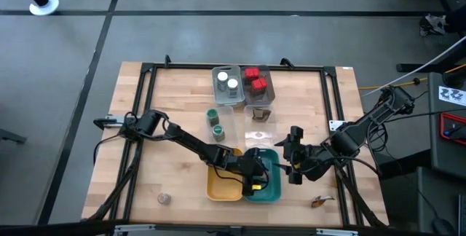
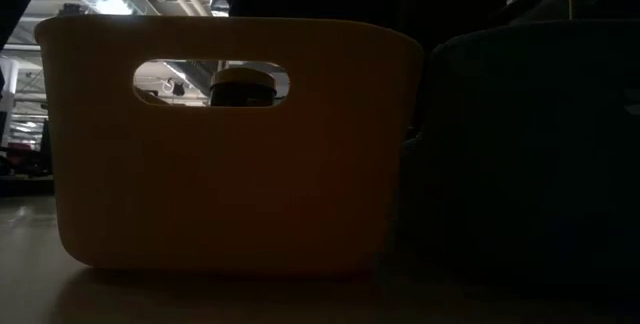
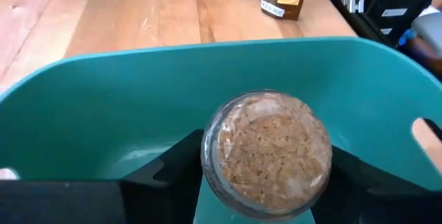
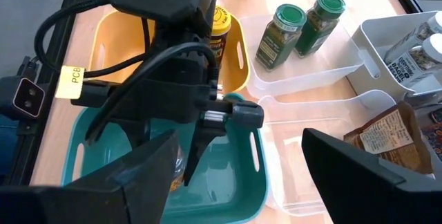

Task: Sort spices by type
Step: Put the top brown seasoning bottle into the blue bin, then put the brown seasoning bottle into the blue bin

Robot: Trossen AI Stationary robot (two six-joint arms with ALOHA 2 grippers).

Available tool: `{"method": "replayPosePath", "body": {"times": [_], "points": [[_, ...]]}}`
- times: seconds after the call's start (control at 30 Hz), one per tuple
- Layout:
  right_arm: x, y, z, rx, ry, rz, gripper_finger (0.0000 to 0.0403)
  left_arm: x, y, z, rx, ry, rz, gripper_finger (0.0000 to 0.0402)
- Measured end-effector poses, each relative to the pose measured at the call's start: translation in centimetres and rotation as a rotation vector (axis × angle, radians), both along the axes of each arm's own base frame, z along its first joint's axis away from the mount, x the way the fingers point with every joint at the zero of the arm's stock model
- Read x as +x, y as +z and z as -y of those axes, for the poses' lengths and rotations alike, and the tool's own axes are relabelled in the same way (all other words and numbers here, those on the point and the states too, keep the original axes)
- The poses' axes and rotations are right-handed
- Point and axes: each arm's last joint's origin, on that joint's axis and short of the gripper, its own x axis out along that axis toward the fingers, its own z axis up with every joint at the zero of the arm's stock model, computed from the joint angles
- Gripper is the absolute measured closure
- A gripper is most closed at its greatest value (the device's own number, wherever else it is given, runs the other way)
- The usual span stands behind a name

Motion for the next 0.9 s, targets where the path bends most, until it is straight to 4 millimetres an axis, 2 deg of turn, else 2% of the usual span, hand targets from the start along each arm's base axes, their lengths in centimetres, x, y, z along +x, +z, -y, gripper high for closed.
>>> {"method": "replayPosePath", "body": {"times": [0.33,0.67,0.9], "points": [[0.0,0.0,0.0,0.002,0.001,-0.001,0.0095,0.01,0.01,-0.01,0.017,-0.01,0.003,0.0175],[-0.02,-0.02,-0.05,0.009,0.009,-0.007,0.0095,0.01,0.01,-0.01,0.02,-0.011,0.004,0.0176],[-0.04,-0.03,-0.08,0.034,0.001,-0.011,0.0095,0.2,0.92,0.52,0.061,-0.048,0.037,0.0176]]}}
